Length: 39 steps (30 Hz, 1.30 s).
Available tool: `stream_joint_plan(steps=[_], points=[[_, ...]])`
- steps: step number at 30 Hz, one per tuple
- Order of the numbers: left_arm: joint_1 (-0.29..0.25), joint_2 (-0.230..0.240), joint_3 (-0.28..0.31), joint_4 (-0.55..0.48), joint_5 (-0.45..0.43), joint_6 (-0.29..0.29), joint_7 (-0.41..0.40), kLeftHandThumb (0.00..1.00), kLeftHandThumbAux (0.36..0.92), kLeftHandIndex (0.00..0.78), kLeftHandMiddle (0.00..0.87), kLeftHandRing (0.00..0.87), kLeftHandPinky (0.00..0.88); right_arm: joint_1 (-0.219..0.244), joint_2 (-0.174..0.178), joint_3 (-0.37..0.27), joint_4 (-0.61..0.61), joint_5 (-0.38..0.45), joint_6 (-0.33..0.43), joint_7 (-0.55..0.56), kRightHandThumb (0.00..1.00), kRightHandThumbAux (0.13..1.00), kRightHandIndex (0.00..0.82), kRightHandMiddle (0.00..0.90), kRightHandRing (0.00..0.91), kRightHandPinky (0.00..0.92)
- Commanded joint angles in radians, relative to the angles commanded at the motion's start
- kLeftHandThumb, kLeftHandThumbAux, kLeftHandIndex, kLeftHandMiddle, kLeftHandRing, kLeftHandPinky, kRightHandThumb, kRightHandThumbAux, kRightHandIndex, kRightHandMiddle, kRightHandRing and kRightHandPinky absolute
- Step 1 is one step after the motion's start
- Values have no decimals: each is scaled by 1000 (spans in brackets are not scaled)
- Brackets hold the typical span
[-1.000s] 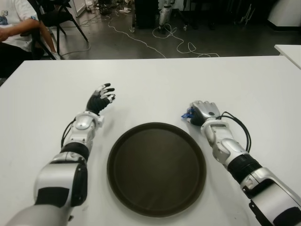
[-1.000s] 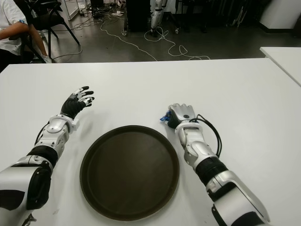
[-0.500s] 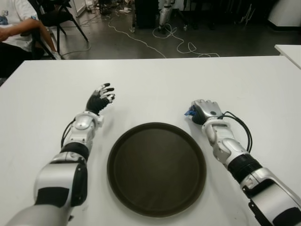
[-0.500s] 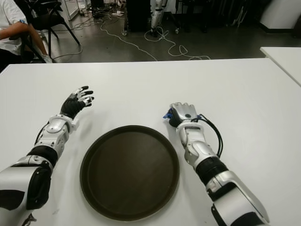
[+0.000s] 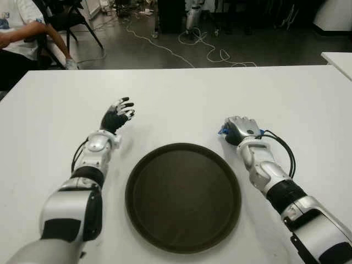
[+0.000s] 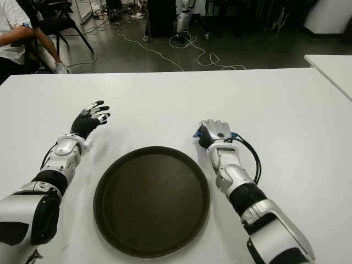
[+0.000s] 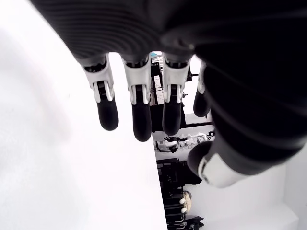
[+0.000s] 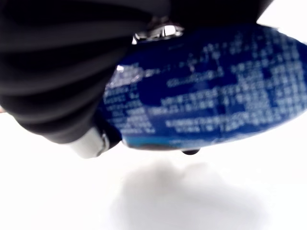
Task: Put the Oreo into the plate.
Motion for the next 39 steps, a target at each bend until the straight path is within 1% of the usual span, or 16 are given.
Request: stream_joint_plan(steps=[6, 10, 15, 17, 18, 20, 22, 23, 25, 26, 28, 30, 34, 39], points=[[1, -3, 0, -2, 0, -1, 7, 53, 740, 133, 197, 193, 196, 4, -8, -5, -10, 0, -8, -11, 694, 733, 422, 564, 586, 585], [0, -5, -1, -3, 1, 1, 13, 55, 737, 127, 195, 192, 196, 12, -18, -11, -42, -1, -1, -5, 694, 733, 422, 553, 577, 578], [0, -7, 0, -3, 0, 4, 18, 61, 731, 125, 194, 192, 200, 37, -43, -22, -132, -5, 5, 14, 693, 733, 422, 563, 585, 595], [0, -8, 0, -3, -1, 4, 20, 63, 734, 124, 193, 192, 200, 44, -51, -25, -166, -9, 11, 23, 693, 733, 423, 564, 582, 591], [0, -9, 1, -3, -1, 5, 20, 62, 735, 123, 193, 191, 200, 47, -54, -26, -180, -11, 14, 28, 693, 734, 422, 552, 565, 571], [0, -10, 1, -4, -2, 4, 20, 54, 740, 119, 189, 188, 197, 54, -71, -30, -258, -24, 36, 62, 692, 734, 422, 536, 548, 555], [1, -10, 1, -5, -2, 3, 20, 47, 743, 116, 186, 186, 194, 60, -79, -32, -296, -31, 49, 80, 692, 734, 421, 526, 537, 548], [0, -11, 1, -5, -3, 4, 20, 44, 745, 115, 185, 185, 192, 58, -87, -37, -338, -39, 63, 100, 692, 734, 421, 523, 534, 546], [0, -12, 2, -5, -3, 6, 20, 40, 750, 117, 188, 190, 201, 58, -98, -44, -395, -50, 82, 127, 691, 735, 421, 530, 546, 553], [0, -12, 2, -5, -3, 6, 20, 38, 752, 118, 189, 192, 204, 59, -100, -46, -410, -53, 88, 135, 690, 735, 421, 532, 550, 555], [0, -13, 2, -5, -3, 7, 22, 37, 753, 119, 190, 194, 208, 44, -104, -51, -439, -59, 102, 159, 690, 735, 421, 542, 561, 566], [0, -14, 3, -4, -4, 8, 24, 40, 754, 121, 193, 196, 212, 40, -107, -58, -474, -64, 104, 166, 689, 735, 422, 557, 574, 576], [1, -13, 2, -3, -3, 9, 23, 48, 746, 115, 188, 190, 200, 53, -113, -83, -558, -62, 86, 154, 689, 735, 423, 571, 581, 563], [2, -11, -1, -4, -1, 9, 18, 48, 733, 112, 184, 184, 193, 62, -100, -99, -602, -63, 84, 144, 689, 735, 423, 565, 572, 540]])
